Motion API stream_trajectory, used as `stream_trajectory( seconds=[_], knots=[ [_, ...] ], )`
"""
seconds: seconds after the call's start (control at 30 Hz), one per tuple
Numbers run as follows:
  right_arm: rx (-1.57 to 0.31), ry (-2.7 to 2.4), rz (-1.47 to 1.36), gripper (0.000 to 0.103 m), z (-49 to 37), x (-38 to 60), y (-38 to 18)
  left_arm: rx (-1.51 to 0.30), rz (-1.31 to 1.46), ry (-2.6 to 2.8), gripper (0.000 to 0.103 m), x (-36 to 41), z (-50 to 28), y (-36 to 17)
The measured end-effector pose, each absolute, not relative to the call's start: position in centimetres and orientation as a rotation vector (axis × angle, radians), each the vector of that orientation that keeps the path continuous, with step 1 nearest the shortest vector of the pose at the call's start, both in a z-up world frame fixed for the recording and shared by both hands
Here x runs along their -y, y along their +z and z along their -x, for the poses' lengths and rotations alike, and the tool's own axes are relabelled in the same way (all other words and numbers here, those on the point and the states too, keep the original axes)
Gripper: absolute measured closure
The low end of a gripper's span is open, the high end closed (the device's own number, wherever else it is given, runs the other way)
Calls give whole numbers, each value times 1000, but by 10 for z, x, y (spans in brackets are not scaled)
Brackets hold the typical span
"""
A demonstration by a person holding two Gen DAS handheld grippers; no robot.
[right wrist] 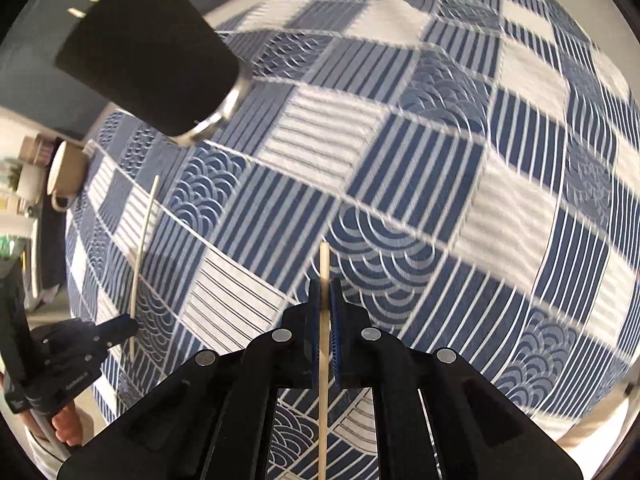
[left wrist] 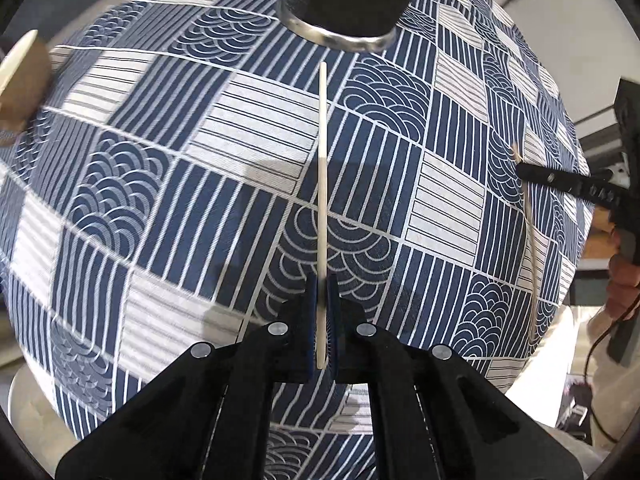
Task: Organize utensils
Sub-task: 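Lift both held sticks up and carry them over the black holder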
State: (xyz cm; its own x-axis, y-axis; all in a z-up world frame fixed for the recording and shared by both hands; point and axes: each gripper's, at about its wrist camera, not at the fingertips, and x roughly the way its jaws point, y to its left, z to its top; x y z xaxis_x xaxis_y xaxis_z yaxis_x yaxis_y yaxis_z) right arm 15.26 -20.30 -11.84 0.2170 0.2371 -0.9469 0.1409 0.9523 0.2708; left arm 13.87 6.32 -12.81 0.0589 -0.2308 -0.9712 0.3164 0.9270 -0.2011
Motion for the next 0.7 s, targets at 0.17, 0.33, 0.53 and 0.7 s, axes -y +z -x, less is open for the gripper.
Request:
stream_trajectory(
  seconds=[0.17,0.33,0.53,0.7],
  knots=[
    [-1302,145,-253,98,-175,208,-91,-1418,-77,-321,98,-63,-130,-108],
    [-1237,227,-175,98,-193,205,-58,-1364,-76,-196,98,-60,-122,-79],
    [-1128,340,-126,98,-215,211,-16,-1291,-40,-79,98,-47,-120,-39],
    [-1025,424,-103,98,-231,222,22,-1212,-29,12,98,-38,-127,-6]
  ],
)
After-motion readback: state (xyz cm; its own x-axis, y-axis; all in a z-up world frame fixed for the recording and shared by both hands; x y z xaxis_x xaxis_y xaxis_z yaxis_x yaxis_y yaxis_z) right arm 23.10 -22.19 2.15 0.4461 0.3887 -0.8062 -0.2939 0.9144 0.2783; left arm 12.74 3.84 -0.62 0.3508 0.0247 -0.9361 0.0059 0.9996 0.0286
